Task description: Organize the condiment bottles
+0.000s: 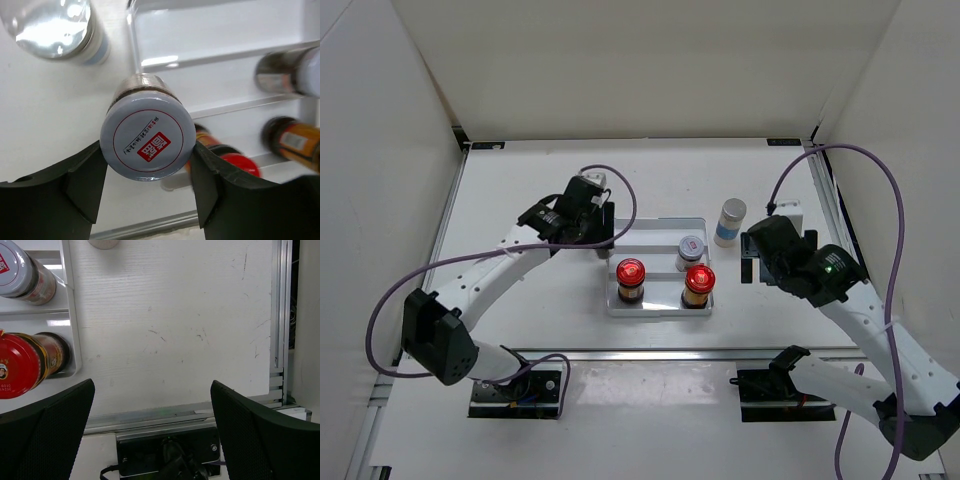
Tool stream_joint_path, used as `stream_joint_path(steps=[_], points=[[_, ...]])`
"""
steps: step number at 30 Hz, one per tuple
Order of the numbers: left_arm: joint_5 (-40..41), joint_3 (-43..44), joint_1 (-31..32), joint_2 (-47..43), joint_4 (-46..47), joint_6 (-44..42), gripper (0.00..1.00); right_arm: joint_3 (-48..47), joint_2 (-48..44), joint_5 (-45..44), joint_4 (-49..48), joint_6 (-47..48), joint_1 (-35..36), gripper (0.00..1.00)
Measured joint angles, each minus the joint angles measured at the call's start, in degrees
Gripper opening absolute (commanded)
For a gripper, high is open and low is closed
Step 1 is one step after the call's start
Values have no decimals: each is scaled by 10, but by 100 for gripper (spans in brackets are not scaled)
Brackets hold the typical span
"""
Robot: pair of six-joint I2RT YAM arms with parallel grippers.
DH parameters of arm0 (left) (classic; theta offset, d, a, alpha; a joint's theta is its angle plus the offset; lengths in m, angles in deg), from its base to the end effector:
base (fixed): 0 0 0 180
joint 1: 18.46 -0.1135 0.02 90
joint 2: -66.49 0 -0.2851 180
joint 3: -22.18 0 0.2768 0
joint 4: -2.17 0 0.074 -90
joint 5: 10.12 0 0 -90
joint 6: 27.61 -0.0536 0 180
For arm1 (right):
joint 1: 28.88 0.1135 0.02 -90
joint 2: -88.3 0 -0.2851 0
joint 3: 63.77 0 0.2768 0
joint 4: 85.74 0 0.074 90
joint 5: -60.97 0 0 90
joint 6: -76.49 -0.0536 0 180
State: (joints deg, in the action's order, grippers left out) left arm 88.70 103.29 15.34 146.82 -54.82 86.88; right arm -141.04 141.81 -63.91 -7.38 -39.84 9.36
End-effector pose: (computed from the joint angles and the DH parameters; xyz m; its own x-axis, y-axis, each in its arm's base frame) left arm 0.2701 -0.1709 0.2928 -0.8270 0.0607 -0.5589 0.1495 0.9821 -0.1146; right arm 0.1542 0.0825 0.3581 -0.6836 -0.0755 -0.7259 0.0621 0.9850 -0.1608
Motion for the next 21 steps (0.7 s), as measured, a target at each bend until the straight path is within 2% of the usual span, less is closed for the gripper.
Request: stream_joint_path(steps=[7, 14, 21], points=[[7, 69, 33, 32, 36, 3, 34, 0, -4, 2, 0, 0, 0, 100], [3, 71, 52, 141, 40, 16, 34, 1, -4, 2, 0, 0, 0, 100], [-1, 68, 67, 141, 44, 24, 37, 1, -4, 4, 0, 0, 0, 100]])
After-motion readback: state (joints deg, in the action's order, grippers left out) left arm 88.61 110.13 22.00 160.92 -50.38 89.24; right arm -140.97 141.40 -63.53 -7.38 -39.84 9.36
